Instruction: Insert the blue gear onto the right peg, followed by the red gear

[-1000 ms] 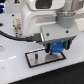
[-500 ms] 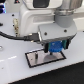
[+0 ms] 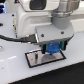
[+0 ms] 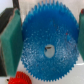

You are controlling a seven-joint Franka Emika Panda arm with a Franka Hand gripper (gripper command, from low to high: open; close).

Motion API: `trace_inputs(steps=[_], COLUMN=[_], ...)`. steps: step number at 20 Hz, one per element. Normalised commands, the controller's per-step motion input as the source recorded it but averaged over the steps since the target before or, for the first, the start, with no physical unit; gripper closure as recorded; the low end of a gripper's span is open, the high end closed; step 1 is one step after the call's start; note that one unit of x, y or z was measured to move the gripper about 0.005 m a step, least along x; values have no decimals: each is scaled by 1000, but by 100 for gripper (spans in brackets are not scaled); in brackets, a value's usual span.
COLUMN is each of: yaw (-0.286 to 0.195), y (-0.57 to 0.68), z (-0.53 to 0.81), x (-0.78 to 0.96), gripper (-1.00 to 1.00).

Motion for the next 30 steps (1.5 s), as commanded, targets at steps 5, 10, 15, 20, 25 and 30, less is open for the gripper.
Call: trace_inputs(steps=[5,10,15,20,25,30], yaw=[0,0,0,0,0,0], y=[-201,-51,24,103,1,31], z=[409,-37,-126,-70,315,254], x=[455,198,86,214,234,154], gripper=[100,100,100,100,100,100])
